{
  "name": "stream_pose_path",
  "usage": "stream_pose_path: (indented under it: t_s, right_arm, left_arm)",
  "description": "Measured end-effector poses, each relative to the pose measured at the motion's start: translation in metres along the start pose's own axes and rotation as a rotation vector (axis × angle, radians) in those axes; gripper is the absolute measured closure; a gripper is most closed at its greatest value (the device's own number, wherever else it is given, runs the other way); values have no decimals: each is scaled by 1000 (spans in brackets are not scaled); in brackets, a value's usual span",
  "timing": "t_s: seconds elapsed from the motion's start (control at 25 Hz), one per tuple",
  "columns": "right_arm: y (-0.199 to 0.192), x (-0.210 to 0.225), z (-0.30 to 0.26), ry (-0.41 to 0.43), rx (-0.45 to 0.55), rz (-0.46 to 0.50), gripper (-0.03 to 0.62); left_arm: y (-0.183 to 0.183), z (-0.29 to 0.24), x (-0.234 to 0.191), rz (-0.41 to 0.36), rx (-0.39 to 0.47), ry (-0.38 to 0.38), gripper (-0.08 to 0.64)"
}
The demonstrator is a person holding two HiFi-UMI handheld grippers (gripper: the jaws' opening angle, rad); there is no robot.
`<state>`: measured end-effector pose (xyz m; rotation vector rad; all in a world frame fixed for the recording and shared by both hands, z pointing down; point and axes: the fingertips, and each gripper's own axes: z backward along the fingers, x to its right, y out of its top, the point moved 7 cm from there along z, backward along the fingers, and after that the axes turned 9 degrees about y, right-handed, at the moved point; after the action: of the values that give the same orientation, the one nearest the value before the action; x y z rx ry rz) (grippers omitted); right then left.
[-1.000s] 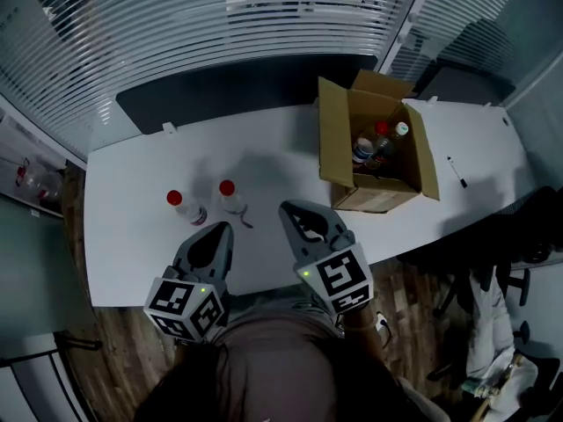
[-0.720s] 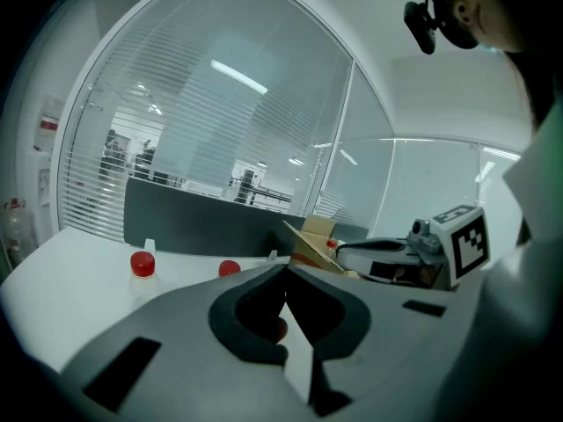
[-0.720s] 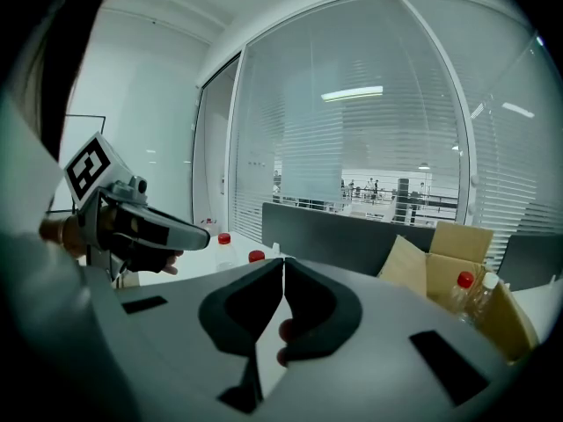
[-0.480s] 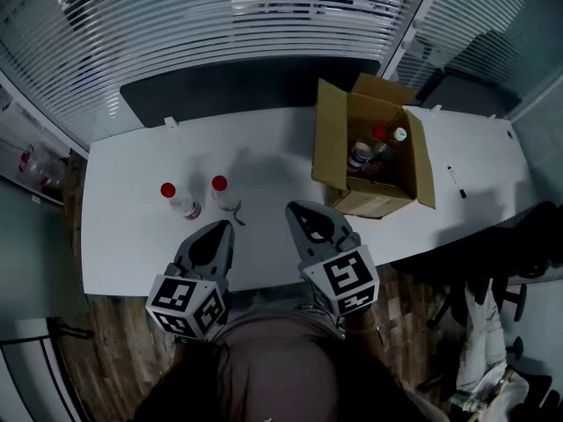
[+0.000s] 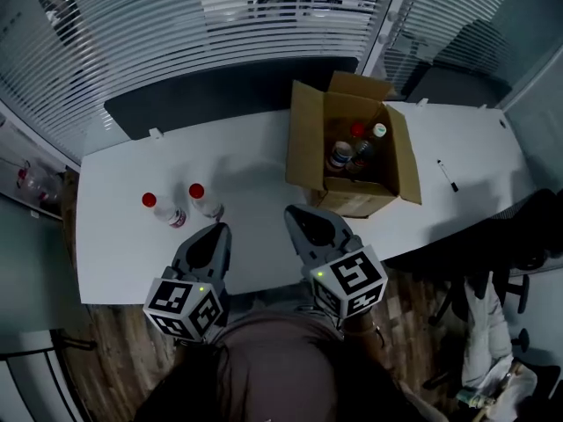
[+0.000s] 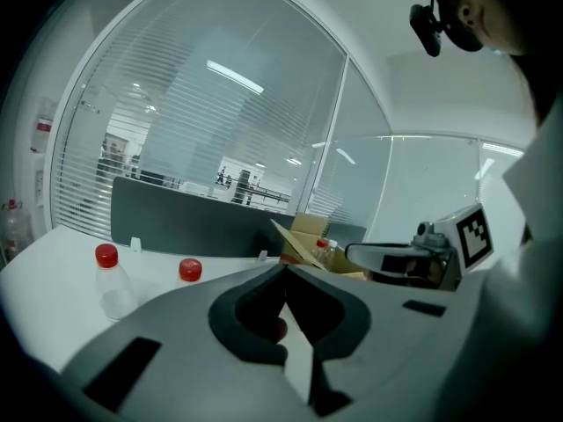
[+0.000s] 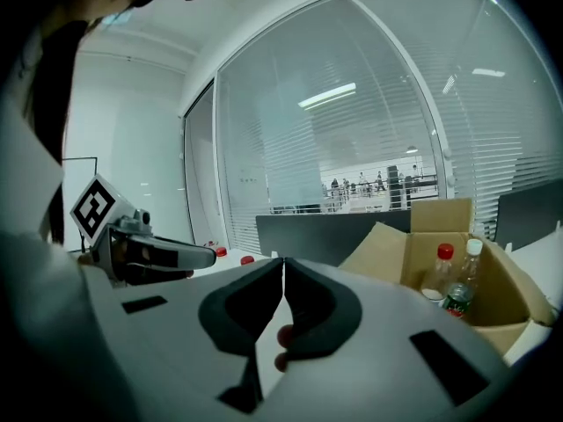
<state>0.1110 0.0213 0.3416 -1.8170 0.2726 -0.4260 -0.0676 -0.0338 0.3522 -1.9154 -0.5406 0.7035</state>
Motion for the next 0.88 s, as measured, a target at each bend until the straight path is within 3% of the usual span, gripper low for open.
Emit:
stream_pose_path:
  t_s: [0.48,0.88]
  right_arm:
    - [-5,46,43,-88,32,0,565]
    - [-3,86,64,-257,68,-20,563]
  left_arm:
    - [-5,-20,44,-28,-12,-1,552]
    - [4,-41,52,-55,-34,-48,551]
